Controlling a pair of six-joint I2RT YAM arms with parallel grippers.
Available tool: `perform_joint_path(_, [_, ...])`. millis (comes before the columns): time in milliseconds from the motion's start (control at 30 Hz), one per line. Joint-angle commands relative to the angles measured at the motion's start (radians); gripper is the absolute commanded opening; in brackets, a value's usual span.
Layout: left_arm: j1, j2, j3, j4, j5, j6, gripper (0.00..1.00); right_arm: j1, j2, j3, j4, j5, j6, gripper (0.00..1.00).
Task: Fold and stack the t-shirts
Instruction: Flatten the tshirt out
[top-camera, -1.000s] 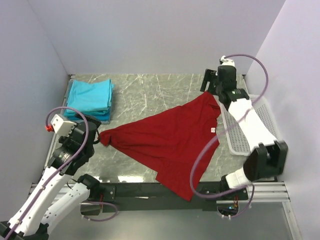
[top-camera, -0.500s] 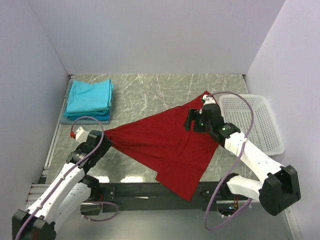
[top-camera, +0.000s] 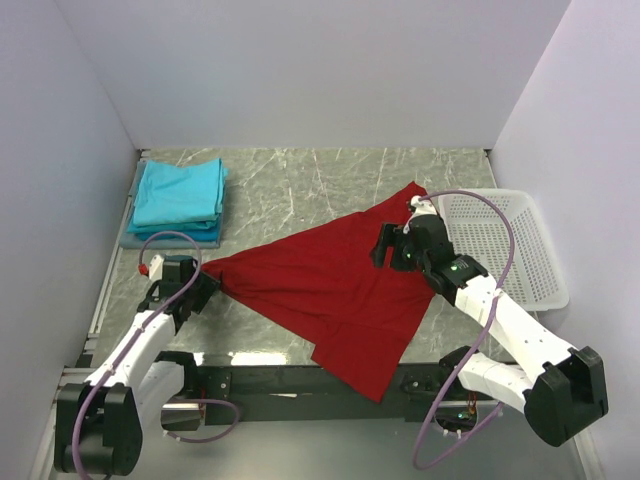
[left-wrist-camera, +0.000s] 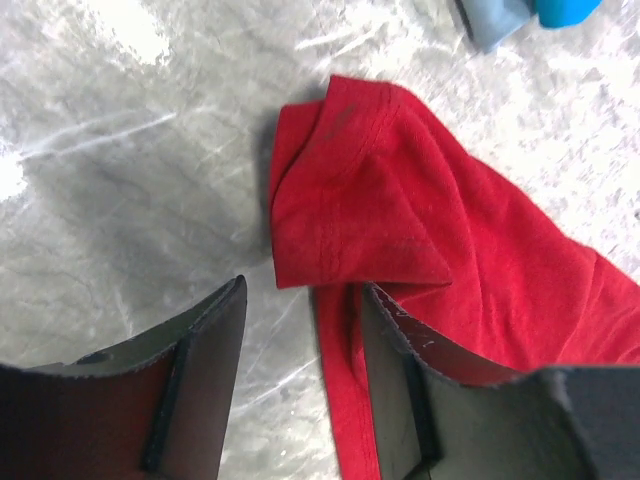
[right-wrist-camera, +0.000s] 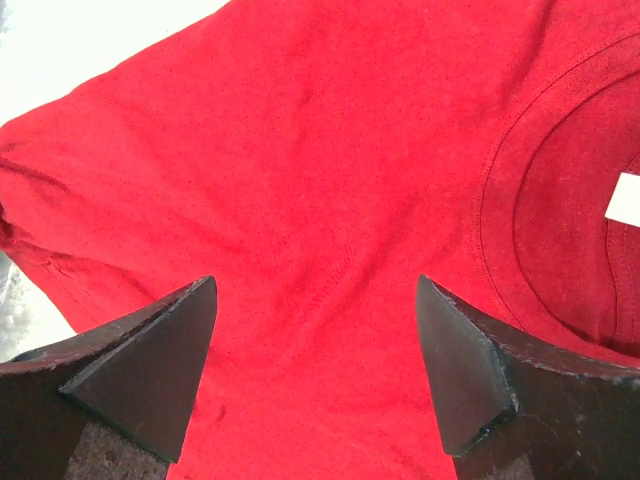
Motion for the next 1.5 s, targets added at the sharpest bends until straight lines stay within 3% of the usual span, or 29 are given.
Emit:
perform_joint_path(0, [0.017, 0.001, -0.014, 0.089, -0.001, 0.028, 0.54, 0.006, -0.027, -0.004, 0.000, 0.012, 0.003, 0.86])
perform_joint_path(233, [0.037, 0.021, -0.016, 0.115, -0.007, 0.052, 0.46, 0.008, -0.035, -0.010, -0.023, 0.035, 0.006, 0.86])
perform_joint_path(500, [0.038, 0.083, -0.027, 0.146, 0.025, 0.065, 0.45, 0.008, -0.028, 0.001, -0.035, 0.049, 0.001, 0.86])
perform_joint_path(567, [0.038, 0.094, -0.033, 0.163, 0.039, 0.068, 0.40, 0.008, -0.028, 0.001, -0.041, 0.054, 0.004, 0.86])
perform_joint_path(667, [0.038, 0.094, -0.034, 0.178, 0.057, 0.078, 0.25, 0.006, -0.028, 0.001, -0.045, 0.054, 0.006, 0.86])
perform_joint_path(767, [0.038, 0.076, -0.039, 0.192, 0.063, 0.092, 0.01, 0.008, -0.028, -0.002, -0.055, 0.049, 0.003, 0.86])
perform_joint_path(1033, [0.040, -0.062, -0.036, 0.157, 0.068, 0.126, 0.01, 0.038, -0.044, -0.011, -0.127, 0.018, -0.020, 0.86])
perform_joint_path(1200, [0.038, -0.203, -0.025, 0.097, 0.063, 0.108, 0.01, 0.208, -0.064, 0.007, -0.221, 0.032, -0.011, 0.85])
perform_joint_path(1467, [0.038, -0.415, -0.044, 0.045, 0.031, 0.094, 0.01, 0.670, -0.035, -0.008, -0.411, 0.044, 0.099, 0.83])
